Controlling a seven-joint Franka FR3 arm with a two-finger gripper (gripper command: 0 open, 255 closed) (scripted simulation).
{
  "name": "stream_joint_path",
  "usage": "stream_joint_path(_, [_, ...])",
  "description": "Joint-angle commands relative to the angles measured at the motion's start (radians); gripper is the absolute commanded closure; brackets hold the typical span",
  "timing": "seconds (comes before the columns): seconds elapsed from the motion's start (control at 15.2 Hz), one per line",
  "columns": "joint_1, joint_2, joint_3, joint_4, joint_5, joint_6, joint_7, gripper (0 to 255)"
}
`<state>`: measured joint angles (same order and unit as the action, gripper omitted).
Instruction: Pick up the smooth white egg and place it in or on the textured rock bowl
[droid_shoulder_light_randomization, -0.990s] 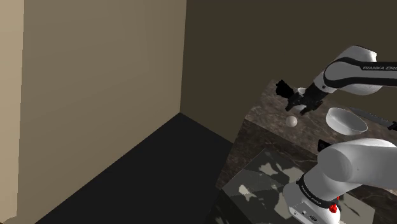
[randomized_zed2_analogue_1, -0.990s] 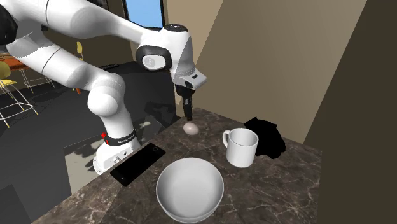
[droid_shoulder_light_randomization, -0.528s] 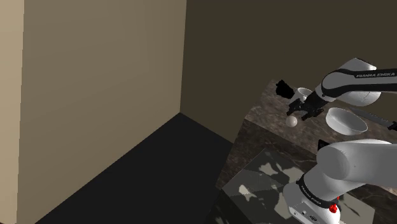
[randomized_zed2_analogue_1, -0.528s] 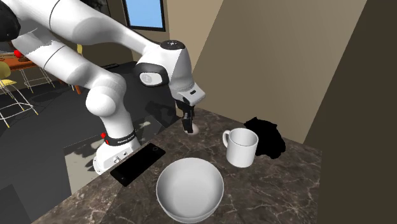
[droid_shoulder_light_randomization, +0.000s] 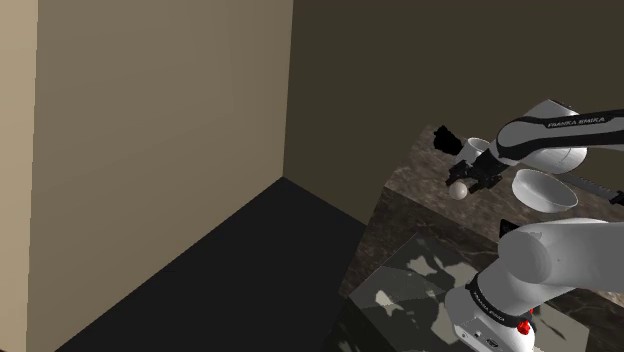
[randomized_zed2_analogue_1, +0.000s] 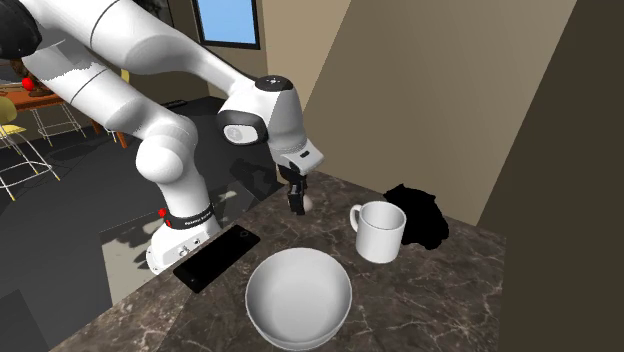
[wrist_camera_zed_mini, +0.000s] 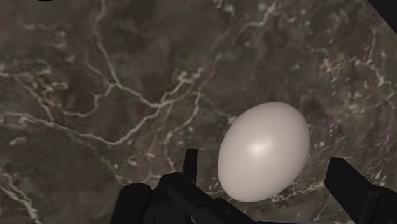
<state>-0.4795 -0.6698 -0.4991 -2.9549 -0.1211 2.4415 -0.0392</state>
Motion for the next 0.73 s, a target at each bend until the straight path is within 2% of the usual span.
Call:
stream_joint_path(0.0, [0.0,0.001,-0.001,0.0,0.0,0.001,0.0,0])
stream_joint_path(0.13, [0.0,0.001,0.0,0.0,0.0,0.001,0.0,0])
stream_joint_path(0.2, [0.0,0.001,0.0,0.0,0.0,0.001,0.0,255])
stream_joint_path(0.66, [0.0,0.001,0.0,0.0,0.0,0.001,0.0,255])
